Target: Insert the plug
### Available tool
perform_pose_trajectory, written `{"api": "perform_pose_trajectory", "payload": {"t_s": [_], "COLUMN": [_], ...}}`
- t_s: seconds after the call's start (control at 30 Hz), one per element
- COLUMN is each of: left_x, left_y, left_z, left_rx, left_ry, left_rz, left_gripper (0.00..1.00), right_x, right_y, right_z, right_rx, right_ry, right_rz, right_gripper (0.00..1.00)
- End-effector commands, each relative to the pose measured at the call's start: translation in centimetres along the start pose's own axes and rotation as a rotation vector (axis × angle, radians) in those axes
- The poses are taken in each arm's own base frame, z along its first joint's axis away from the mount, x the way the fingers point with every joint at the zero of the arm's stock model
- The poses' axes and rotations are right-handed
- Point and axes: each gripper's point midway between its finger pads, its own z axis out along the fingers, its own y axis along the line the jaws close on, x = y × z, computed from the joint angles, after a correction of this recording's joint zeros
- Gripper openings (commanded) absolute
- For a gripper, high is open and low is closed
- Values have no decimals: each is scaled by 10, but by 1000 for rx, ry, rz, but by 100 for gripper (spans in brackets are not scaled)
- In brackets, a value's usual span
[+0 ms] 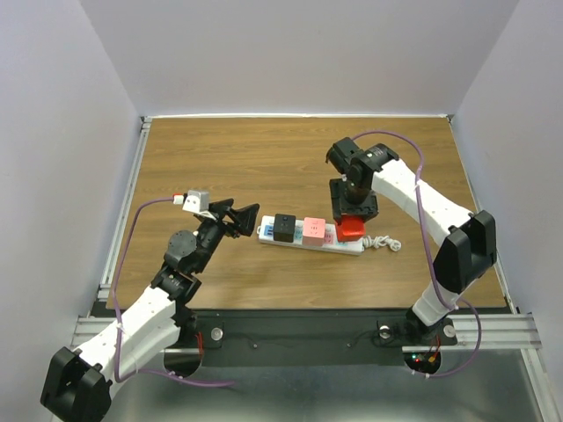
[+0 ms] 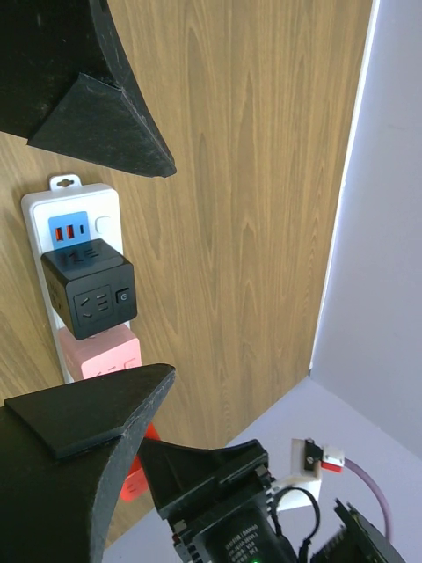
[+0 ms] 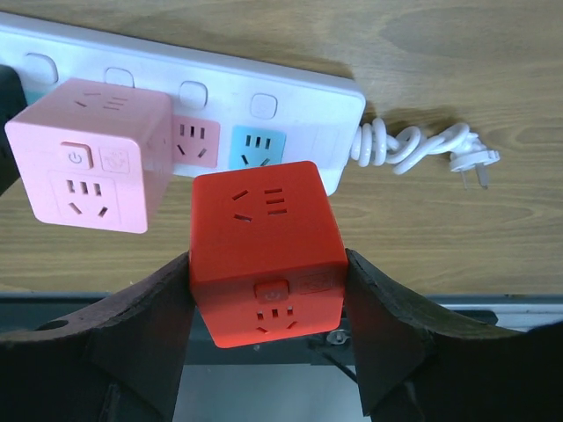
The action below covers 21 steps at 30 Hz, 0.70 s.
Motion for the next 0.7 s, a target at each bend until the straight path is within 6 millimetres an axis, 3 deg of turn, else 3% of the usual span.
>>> {"api": "perform_pose_trajectory", "payload": {"t_s": [0.0, 0.33, 0.67], "left_x": [-11, -13, -13], "left_y": [-3, -2, -2], "left_z": [-1, -2, -3], "left_rx": [10, 8, 10], "left_ry": [-50, -58, -62], "left_rz": [7, 6, 4], "left_gripper": [99, 99, 99], "right_x": [0, 2, -6], "right_y": [8, 22, 13], "right_z": [1, 18, 24], "right_rx": [-58, -110, -34], "right_ry": [5, 8, -20], "right_rz": [22, 98, 132], "right_gripper": [0, 0, 1]}}
